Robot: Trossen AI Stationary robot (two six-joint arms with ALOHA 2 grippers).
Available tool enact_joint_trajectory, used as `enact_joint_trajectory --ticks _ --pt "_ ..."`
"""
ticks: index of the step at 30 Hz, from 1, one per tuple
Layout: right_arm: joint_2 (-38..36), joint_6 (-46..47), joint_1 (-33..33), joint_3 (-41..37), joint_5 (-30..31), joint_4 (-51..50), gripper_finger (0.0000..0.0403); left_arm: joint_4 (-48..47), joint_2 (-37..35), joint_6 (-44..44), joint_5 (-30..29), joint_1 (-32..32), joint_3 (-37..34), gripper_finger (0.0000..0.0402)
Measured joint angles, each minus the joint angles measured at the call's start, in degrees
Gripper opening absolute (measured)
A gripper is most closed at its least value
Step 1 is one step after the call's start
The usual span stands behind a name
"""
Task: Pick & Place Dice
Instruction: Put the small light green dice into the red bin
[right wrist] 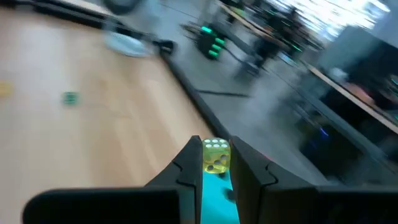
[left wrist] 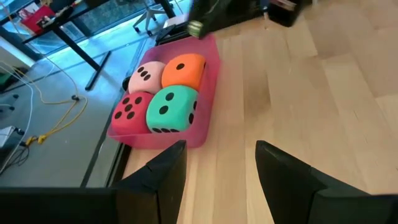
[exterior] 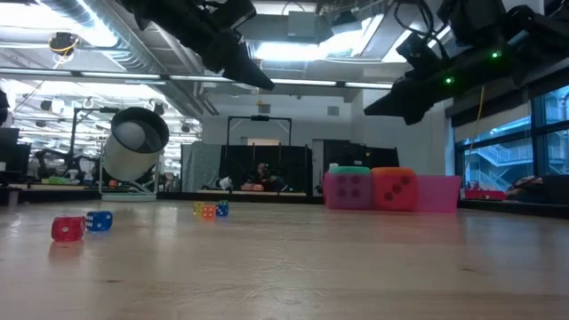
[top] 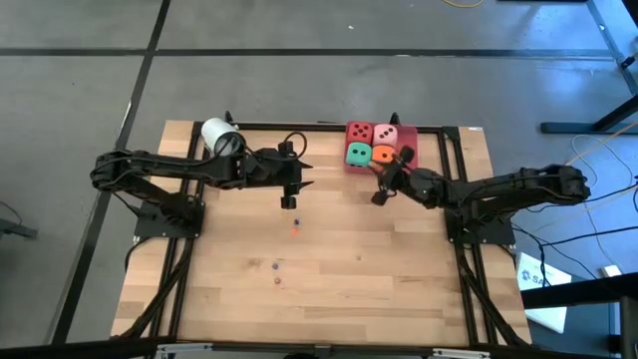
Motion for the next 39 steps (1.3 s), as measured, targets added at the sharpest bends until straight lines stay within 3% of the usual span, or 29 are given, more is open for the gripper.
enact_joint_trajectory --ticks 8,19,24,39 --pt "-2.2 11.0 -5.6 0.0 3.5 -1.0 0.0053 -0.7 0.0 -1.6 0.1 0.0 0.0 0.0185" --pt "-2.3 20.0 -8.9 0.0 15.3 -8.7 0.0053 -2.4 0.0 -2.9 2.8 -0.2 0.0 0.0184" --pt "-2.3 27.5 -10.8 -0.2 15.5 -16.4 0.0053 -2.7 0.0 -2.9 2.9 -0.2 0.0 0.0184" --pt "-2.5 39.4 -13.4 -8.1 10.6 -11.4 0.0053 -2.5 0.0 -3.3 2.9 -0.2 0.0 0.0184"
